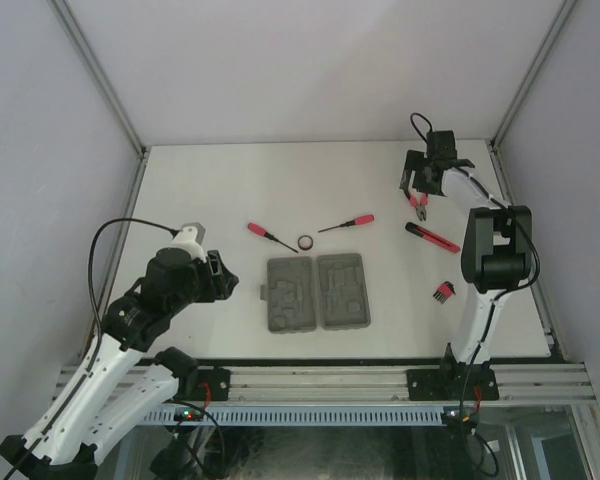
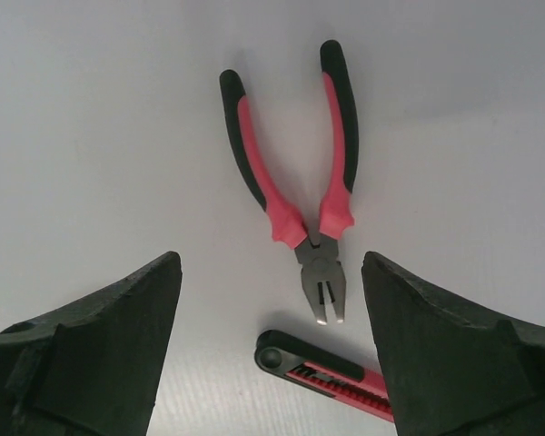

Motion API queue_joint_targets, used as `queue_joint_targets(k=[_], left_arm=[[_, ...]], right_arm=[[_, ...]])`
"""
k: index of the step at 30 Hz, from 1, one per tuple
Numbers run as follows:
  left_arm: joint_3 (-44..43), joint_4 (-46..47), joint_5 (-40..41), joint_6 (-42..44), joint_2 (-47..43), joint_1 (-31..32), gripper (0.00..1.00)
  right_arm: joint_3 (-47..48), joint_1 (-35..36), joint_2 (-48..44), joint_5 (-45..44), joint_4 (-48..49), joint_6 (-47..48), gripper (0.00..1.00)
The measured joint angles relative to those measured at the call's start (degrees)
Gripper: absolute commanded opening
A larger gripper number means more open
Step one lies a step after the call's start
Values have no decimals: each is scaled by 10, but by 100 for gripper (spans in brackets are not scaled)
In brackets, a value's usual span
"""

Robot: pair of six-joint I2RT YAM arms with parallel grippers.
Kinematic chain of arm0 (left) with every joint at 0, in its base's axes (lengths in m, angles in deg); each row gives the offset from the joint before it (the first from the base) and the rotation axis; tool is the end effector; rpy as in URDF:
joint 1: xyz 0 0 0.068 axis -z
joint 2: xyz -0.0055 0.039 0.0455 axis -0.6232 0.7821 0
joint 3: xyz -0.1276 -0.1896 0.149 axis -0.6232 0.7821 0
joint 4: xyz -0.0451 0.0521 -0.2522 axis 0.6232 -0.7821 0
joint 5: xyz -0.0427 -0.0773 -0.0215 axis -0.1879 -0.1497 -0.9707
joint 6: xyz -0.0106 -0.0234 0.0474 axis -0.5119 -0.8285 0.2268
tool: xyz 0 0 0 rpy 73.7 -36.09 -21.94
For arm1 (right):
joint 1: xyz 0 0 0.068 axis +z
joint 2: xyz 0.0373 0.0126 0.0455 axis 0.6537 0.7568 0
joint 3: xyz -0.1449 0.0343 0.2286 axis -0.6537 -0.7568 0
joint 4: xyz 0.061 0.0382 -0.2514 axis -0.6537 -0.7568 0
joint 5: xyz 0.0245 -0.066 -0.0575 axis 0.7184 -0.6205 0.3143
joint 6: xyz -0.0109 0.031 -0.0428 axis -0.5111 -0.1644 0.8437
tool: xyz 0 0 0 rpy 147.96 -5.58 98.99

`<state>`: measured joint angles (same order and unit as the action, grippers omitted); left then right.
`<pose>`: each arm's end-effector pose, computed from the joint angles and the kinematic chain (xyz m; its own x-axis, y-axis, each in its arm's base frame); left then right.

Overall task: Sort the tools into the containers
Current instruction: Pick up the pliers at the center of the board.

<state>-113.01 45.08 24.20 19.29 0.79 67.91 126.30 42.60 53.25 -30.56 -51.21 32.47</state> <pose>0.1119 -0.0592 0.2930 -0.6614 -0.1793 -0.7283 0.1238 0.9316 -0.3418 0.4413 0.0117 0.2193 -0.7404 0.2153 -0.6367 0.1879 0.9758 0.1116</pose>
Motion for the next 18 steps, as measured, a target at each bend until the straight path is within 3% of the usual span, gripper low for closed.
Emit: queue_joint_targets(k=[18], left_arm=[[1,36,-29,11,30,-8,56]], right_arm=[[177,-12,147,21,-134,100,78]])
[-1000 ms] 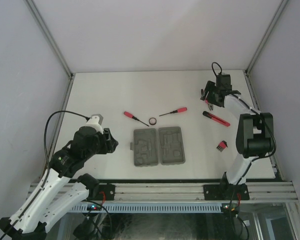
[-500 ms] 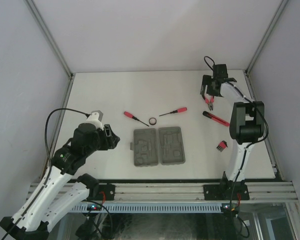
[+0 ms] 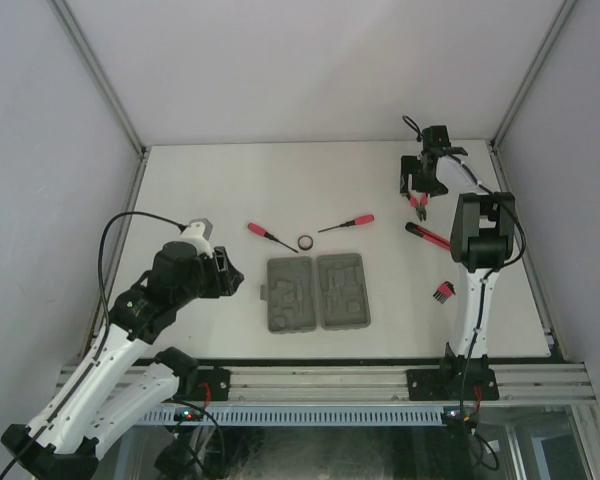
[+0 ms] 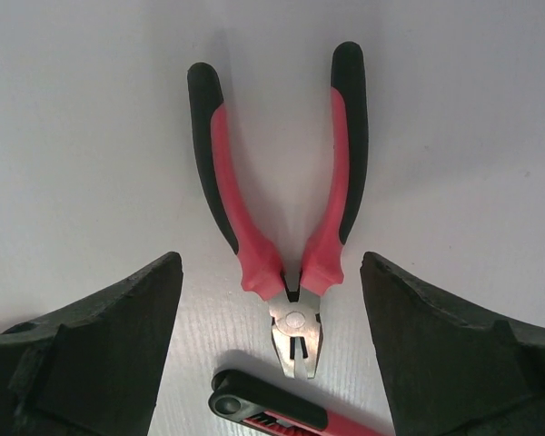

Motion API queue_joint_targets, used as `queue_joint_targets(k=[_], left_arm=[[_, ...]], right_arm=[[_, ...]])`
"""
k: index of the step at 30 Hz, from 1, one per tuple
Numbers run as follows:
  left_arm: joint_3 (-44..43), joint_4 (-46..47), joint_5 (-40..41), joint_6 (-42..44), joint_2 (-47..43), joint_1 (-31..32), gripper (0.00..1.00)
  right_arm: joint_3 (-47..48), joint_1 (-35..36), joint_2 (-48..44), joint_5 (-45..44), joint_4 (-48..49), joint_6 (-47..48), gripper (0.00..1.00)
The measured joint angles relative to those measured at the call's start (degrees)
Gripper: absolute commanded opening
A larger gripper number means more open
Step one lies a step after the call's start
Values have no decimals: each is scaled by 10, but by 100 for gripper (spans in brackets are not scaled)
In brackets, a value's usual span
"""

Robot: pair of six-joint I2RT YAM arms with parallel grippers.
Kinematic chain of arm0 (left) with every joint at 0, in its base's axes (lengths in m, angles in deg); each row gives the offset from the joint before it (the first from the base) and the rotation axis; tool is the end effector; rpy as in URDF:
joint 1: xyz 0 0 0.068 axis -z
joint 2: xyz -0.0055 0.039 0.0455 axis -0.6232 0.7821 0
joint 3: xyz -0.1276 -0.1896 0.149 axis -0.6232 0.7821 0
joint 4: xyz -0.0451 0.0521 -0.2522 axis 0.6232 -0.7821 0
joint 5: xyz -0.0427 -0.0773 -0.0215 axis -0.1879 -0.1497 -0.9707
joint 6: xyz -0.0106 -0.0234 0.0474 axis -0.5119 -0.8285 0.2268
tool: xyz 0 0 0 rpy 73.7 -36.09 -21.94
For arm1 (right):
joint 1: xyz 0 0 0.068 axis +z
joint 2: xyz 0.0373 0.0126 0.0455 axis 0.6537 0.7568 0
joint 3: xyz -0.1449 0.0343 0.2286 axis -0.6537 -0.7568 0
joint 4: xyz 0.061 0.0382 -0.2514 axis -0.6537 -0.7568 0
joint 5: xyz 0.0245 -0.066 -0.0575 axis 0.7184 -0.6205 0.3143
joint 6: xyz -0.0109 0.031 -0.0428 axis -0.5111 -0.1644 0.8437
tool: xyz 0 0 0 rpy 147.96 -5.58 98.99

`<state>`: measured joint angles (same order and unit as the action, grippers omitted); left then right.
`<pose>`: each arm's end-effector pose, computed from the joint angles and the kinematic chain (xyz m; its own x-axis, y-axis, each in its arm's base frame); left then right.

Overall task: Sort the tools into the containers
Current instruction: Pick up the pliers at the center of the board.

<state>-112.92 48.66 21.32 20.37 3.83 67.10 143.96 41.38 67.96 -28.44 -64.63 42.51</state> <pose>0.1238 -0.0657 0.2919 -0.6687 -0.1660 -0.7247 0.1581 0.9207 -0.3568 0.4856 0.0040 0.1862 -0.8668 0.0572 -0.4954 0.0572 0.9982 0.0151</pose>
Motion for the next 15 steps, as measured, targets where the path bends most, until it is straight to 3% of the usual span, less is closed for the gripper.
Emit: queue_joint_targets(k=[15], left_arm=[[0,1,-8,0,0,0,56]], right_arm=[[76,0,68,-11,-67,14,71]])
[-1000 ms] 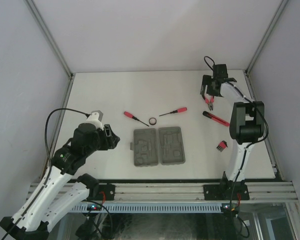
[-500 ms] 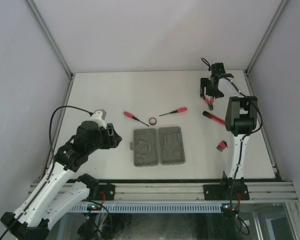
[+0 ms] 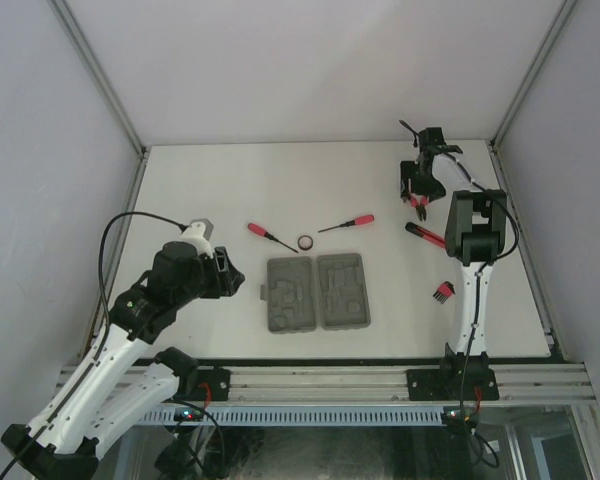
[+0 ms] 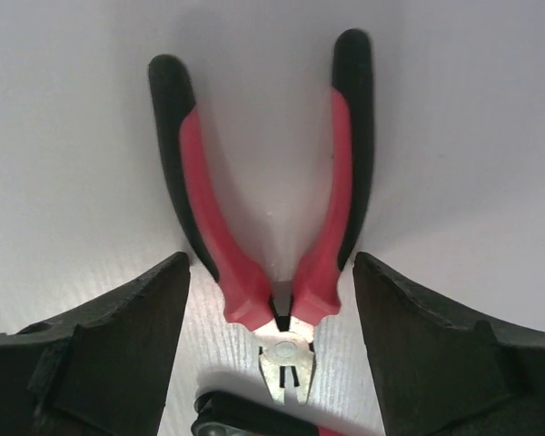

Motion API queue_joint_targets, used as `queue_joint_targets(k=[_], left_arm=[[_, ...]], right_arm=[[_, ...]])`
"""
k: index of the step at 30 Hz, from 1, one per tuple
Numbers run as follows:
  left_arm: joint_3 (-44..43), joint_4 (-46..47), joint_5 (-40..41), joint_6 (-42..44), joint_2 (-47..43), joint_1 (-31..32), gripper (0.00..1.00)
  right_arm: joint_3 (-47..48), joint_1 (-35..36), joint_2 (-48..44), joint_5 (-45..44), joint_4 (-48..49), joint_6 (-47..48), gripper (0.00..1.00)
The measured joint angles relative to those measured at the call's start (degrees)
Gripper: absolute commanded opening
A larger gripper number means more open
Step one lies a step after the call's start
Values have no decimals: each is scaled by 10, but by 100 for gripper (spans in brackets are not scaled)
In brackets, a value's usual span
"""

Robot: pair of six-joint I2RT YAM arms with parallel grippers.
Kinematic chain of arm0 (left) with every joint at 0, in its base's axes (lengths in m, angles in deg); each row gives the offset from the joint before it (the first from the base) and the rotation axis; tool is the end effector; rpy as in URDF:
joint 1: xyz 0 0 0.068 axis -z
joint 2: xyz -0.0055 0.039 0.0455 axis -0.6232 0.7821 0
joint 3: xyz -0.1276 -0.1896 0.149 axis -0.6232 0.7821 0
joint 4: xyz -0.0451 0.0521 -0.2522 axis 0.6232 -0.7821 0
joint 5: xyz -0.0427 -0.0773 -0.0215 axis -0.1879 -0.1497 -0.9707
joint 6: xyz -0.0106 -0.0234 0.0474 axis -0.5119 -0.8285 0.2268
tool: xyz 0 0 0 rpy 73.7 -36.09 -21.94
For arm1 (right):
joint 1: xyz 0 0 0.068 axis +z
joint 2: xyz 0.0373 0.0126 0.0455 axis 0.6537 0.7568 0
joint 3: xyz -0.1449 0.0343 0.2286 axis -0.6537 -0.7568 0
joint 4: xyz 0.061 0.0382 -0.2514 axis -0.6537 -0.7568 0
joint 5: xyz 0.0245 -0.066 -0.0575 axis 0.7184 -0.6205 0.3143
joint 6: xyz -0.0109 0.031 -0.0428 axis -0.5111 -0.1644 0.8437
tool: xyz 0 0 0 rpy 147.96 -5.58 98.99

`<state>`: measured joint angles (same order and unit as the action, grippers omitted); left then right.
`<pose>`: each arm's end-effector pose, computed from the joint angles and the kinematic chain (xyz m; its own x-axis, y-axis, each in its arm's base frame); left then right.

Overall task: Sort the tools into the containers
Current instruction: Pick up the pliers at the center of the board.

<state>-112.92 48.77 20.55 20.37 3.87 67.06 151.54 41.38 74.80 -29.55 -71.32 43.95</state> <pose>0.1239 -0.0661 0.2920 -0.6724 -0.1647 -0.7217 0.1665 0.9163 -0.3642 0.4996 0.0035 0.1635 -0.9143 0.0316 -0.4038 0.0432 0.9989 -0.0197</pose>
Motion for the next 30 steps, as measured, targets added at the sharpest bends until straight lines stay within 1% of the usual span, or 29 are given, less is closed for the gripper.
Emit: queue_joint_targets(k=[4,9,11,15,19,21,25,30], left_arm=[[0,0,-1,0,0,0,56],[0,4,-1,0,0,0,56],[0,5,-1,0,0,0,56],[0,8,-2,0,2,0,56],[0,8,-3,0,4,0,56],[0,8,-3,0,4,0,56],[0,8,-3,0,4,0,56],[0,8,-5,0,4,0,56]], right_arm=[[8,0,5,-9,-4,0,65],[9,1,6,-9,-6,0,53],[12,0,8,-9,-8,0,46],[14,0,8,-7,-11,2,27],[13,0,8,-10,-11,1,13],[-3,1,-1,-14,2,0,7],[-59,1,-38,-23,19,-2,2],[-98,0,-101,-16,35,-11,0]])
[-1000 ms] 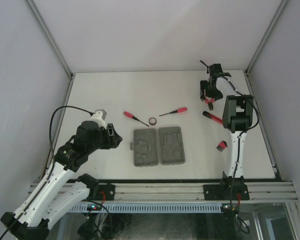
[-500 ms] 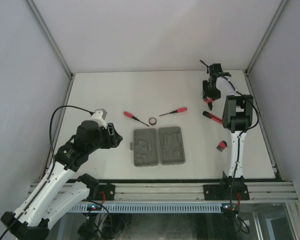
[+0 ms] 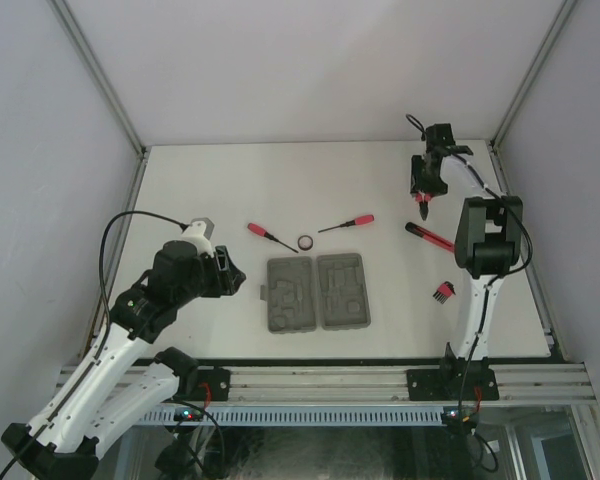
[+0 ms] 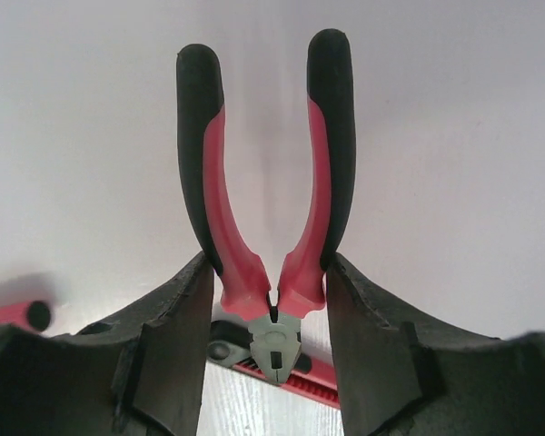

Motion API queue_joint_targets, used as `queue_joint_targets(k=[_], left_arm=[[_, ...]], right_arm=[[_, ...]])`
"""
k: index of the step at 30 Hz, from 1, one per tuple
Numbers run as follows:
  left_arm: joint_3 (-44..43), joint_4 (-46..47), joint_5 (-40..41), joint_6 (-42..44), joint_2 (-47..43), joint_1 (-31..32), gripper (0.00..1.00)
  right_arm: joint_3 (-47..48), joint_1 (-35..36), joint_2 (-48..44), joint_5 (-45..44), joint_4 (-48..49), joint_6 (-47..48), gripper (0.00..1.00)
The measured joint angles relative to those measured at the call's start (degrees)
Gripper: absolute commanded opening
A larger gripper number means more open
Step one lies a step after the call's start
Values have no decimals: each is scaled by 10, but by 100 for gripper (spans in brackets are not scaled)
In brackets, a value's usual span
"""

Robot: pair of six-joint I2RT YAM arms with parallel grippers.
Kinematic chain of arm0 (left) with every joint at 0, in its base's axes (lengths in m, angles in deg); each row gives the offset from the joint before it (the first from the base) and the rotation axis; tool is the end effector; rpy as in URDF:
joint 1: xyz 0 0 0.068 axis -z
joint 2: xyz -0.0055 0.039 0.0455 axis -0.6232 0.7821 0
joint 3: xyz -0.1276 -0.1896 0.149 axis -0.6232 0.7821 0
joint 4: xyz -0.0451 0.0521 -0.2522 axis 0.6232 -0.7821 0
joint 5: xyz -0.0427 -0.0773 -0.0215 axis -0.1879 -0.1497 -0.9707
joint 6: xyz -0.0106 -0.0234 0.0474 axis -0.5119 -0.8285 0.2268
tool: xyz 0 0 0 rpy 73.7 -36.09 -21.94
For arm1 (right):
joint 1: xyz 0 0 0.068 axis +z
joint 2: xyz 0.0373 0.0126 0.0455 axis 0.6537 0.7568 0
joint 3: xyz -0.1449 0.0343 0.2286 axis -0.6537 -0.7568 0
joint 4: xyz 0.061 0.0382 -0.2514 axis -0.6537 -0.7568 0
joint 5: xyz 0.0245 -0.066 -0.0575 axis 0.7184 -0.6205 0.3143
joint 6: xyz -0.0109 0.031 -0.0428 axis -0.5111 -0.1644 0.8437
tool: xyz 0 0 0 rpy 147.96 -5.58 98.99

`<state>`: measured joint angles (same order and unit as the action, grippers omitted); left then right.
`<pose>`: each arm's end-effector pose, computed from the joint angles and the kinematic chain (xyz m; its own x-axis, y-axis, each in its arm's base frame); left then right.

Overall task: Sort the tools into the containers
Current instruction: Pick up the pliers at the center of the board.

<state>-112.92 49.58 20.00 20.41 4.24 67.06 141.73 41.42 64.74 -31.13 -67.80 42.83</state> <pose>0.1255 -0.0674 0.2924 -0.6706 -0.1650 -0.7232 0.1756 0.9119 -0.3709 0.4706 0.0026 0.1974 -0.8840 0.0507 -0.4647 0.0737 0.9968 -0.0315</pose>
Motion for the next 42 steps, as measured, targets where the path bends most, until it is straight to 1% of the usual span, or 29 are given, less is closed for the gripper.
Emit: queue_joint_targets(k=[5,13,16,23,28,34,38,42], left_arm=[[0,0,0,0,-1,0,56],[0,10,-5,3,0,-24,56],[0,14,-10,4,0,-28,56],[0,18,-13,4,-3,-28,56],[0,18,-15,4,-7,-28,56],[0,19,-15,4,-27,-28,56],[0,22,-15,4,-33,-28,56],[8,30,-20,4,-37,-28,57]], right_arm=[[-18,2,-64,25,30,-15,0],[-124,27,-171,47,90,-52,0],[-172,53,-215,43,103,-62,0],[-252,122,-306,38,134,-71,0],[-307,155,-346,42,147,-71,0],[-387,169,-377,49,153,-72,0],[-421,172,-396,69,151,-78,0],[-468,186,-440,89,163,-90,0]])
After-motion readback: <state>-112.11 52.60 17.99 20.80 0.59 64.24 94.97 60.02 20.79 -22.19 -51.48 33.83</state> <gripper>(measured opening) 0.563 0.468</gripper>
